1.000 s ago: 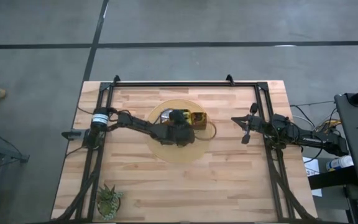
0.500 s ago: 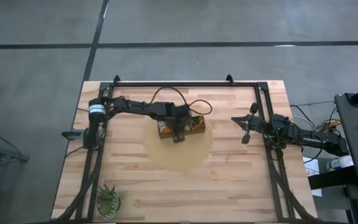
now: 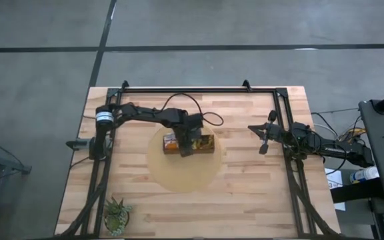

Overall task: Pick & Place Tea
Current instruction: Put the yellow tea bag into the wooden organizer

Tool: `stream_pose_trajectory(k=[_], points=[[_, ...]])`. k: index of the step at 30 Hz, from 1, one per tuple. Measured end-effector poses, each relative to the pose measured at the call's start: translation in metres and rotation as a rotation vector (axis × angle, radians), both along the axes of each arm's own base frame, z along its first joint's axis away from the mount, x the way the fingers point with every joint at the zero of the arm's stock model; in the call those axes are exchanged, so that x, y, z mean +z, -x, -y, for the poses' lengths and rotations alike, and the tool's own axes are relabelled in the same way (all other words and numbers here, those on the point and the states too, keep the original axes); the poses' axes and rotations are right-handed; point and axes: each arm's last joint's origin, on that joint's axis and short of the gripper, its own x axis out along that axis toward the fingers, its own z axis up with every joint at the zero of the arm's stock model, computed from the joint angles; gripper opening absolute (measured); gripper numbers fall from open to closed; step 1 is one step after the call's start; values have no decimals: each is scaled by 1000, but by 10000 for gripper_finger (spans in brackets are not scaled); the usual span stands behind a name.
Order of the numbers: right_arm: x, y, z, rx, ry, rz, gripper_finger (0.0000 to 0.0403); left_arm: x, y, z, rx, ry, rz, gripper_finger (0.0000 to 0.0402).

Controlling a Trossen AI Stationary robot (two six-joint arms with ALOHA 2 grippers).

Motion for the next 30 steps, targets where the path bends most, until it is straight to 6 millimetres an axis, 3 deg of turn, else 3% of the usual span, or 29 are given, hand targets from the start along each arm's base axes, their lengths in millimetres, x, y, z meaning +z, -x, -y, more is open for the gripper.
stream_pose_trajectory(k=[10,14,21,24,30], points=[[0,0,0,0,0,0,9,44,-20,0,5,-161,3,0],[0,0,0,0,0,0,9,43,-20,2,-16,-254,-4,0],[0,0,0,0,0,-1,9,38,-18,3,-34,-268,-19,3],[0,0,0,0,0,-1,9,40,-19,4,-68,-279,-16,24],[0,0,0,0,0,0,9,47,-20,4,-74,-300,-25,104]])
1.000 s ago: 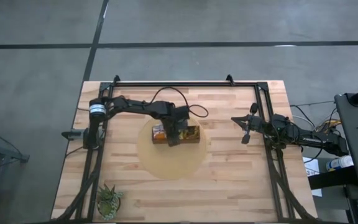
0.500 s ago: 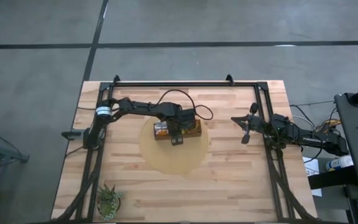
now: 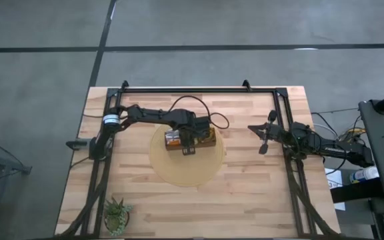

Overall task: Pick & Place Tea
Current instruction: Put the yellow tea bag into the wooden organizer

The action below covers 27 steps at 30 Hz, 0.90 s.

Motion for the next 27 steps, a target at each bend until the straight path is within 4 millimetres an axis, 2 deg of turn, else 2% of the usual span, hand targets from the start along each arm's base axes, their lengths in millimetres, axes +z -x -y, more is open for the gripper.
stream_pose_trajectory(k=[3,7,13,23,27], points=[[0,0,0,0,0,0,9,7,0,0,11,3,-9,132],[0,0,0,0,0,0,9,16,-2,2,31,12,-6,145],[0,0,0,0,0,0,9,27,-3,5,28,25,-4,147],[0,0,0,0,0,0,9,28,-2,5,27,32,-14,146],[0,0,0,0,0,0,9,28,-2,7,16,96,-10,128]])
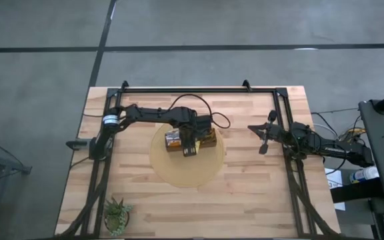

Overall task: Pick & Place Tea
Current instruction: Put the yellow tea bag into the wooden organizer

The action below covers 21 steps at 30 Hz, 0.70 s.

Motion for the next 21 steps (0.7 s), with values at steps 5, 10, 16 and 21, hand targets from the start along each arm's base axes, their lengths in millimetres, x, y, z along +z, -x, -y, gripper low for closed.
stream_pose_trajectory(k=[5,10,16,21], points=[[0,0,0,0,0,0,9,0,0,0,19,-6,0,85],[0,0,0,0,0,0,9,0,0,0,37,-16,-2,57],[0,0,0,0,0,0,9,2,1,1,36,-19,-6,51],[0,0,0,0,0,0,9,5,2,3,35,-34,-2,51]])
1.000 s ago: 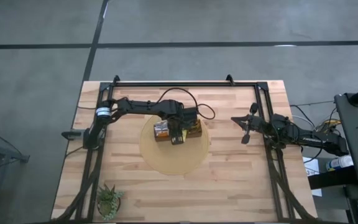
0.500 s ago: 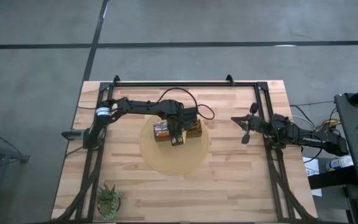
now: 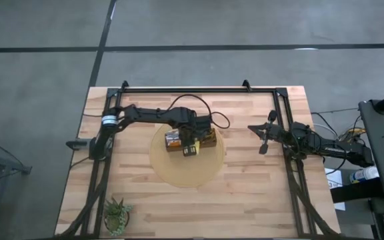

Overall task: Pick & Place Tea
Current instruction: Put the yellow tea bag into the wooden organizer

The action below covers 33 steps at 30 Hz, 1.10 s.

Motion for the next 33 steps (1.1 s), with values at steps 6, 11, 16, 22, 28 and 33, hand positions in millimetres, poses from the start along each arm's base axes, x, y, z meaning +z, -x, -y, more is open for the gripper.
stream_pose_trajectory(k=[6,11,16,22,28,33], points=[[0,0,0,0,0,0,9,11,4,4,6,-77,14,51],[0,0,0,0,0,0,9,21,8,7,10,-119,29,51],[0,0,0,0,0,0,9,31,10,18,-10,-119,58,51],[0,0,0,0,0,0,9,31,9,62,-210,-240,53,51],[0,0,0,0,0,0,9,21,13,110,-421,-516,39,51],[0,0,0,0,0,0,9,5,20,134,-465,-663,40,51]])
